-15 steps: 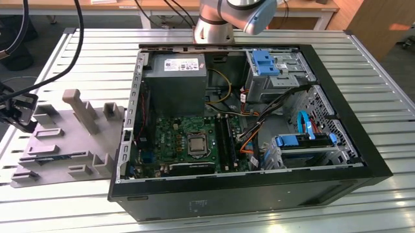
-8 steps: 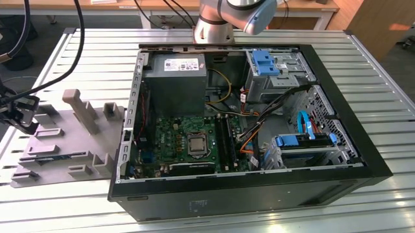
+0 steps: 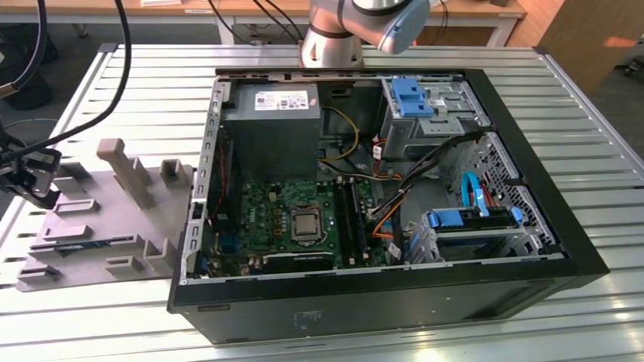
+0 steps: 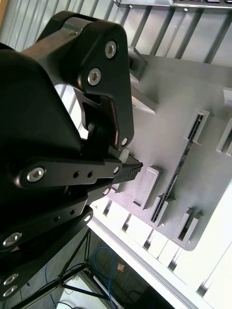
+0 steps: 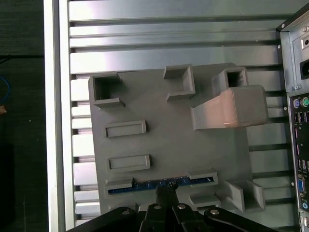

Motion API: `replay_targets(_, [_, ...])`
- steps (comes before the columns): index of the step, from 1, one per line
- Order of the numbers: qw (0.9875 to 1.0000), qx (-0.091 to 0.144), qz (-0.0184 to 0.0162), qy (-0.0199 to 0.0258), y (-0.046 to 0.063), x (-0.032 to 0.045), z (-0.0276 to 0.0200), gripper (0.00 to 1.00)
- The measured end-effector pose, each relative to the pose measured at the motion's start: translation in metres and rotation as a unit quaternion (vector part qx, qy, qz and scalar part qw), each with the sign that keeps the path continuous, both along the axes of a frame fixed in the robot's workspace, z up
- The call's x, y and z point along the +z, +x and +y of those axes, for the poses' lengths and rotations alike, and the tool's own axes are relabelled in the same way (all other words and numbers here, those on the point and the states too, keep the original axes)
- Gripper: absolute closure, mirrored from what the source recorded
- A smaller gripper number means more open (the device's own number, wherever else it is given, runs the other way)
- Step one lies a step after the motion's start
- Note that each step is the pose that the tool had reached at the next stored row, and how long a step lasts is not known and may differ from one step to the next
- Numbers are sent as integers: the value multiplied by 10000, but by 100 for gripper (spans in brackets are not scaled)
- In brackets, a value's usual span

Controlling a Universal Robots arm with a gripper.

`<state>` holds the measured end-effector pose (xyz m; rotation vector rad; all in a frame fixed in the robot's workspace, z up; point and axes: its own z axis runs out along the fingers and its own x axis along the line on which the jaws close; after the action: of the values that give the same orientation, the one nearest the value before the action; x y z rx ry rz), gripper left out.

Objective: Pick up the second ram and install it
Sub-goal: 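Pick up the second ram and move it above second insertion slot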

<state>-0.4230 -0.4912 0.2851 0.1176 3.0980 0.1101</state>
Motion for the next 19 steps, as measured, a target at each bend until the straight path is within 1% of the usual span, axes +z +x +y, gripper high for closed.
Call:
replay_targets(4, [10000,12,0,0,0,0,0,89])
replay_targets(6, [10000,64,0,0,-1,-1,1,89])
replay_targets(9, [9997,226,0,0,0,-1,0,89])
replay_targets(11, [9993,369,0,0,0,-1,0,89])
replay_targets(13, [9986,524,0,0,0,-2,0,89])
replay_targets(15, [9976,695,0,0,0,-2,0,89])
replay_targets(17, [9962,873,0,0,0,-3,0,89])
replay_targets(19, [9945,1052,0,0,0,-3,0,89])
